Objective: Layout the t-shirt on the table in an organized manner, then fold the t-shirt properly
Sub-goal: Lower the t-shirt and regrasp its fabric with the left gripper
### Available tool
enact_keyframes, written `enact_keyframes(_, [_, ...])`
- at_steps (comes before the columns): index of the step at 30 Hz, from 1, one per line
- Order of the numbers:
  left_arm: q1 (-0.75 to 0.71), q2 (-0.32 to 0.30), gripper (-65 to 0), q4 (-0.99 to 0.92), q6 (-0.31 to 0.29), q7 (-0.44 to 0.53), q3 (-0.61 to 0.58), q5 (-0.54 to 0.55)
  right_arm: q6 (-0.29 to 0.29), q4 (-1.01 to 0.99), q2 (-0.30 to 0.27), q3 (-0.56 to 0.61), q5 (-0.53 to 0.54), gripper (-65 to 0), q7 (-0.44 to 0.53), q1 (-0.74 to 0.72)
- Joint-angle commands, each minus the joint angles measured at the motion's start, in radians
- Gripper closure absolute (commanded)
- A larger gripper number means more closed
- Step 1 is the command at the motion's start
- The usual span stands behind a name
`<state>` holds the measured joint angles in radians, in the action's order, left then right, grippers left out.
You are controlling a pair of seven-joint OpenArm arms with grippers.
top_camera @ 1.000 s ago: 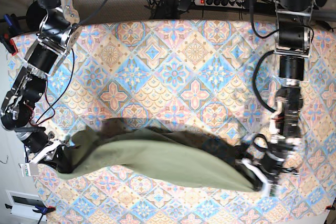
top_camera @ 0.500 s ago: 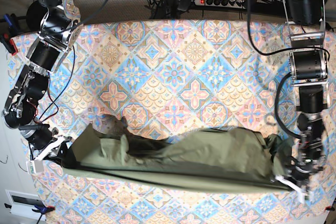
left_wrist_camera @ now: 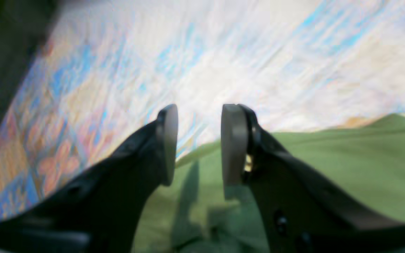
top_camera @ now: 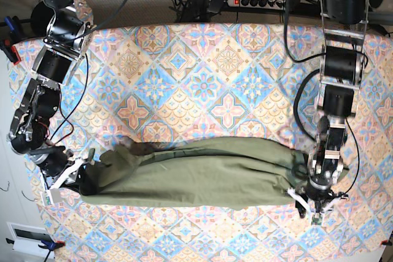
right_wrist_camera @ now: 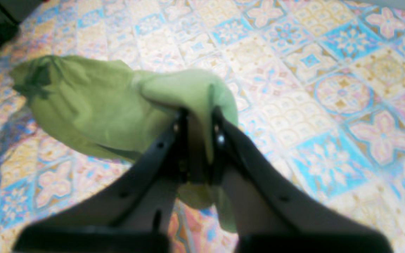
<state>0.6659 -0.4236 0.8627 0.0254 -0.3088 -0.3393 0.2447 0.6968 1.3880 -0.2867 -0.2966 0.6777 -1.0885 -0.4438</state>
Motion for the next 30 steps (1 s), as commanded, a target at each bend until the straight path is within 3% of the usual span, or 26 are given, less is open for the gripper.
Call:
enact_keyframes(1, [-0.015, -0.042, -20.9, 0.109, 0.001, -0.017, 0.004, 0.003, 0.001, 0.021, -0.018, -0.003, 0.014, -0.7, 0.031, -0.03])
enact_keyframes(5, [-0.2, -0.1, -20.9, 0.442, 0.0, -0.183, 0.001, 0.0, 0.001, 0.02, -0.018, -0.003, -0.005, -0.7, 0.031, -0.028])
enact_keyframes(8, [-0.295, -0.13, -20.9, 0.528, 0.0, -0.237, -0.002, -0.006, 0.001, 0.021, -0.018, -0.003, -0.005, -0.7, 0.031, -0.028])
enact_keyframes(15, [-0.372, -0.128, -21.6, 0.444, -0.002, -0.24, -0.008, -0.009, 0.001, 0.021, -0.016, -0.002, 0.0, -0.7, 0.031, -0.028])
enact_keyframes(22, [-0.36, -0.122, -21.6, 0.407, 0.0, -0.24, -0.145, -0.011, 0.001, 0.021, -0.016, -0.002, 0.0, -0.7, 0.031, -0.028])
enact_keyframes(30, [-0.206, -0.007, -21.4, 0.129, 0.003, -0.218, -0.252, -0.009, 0.001, 0.023, 0.004, -0.005, 0.0, -0.7, 0.031, -0.028])
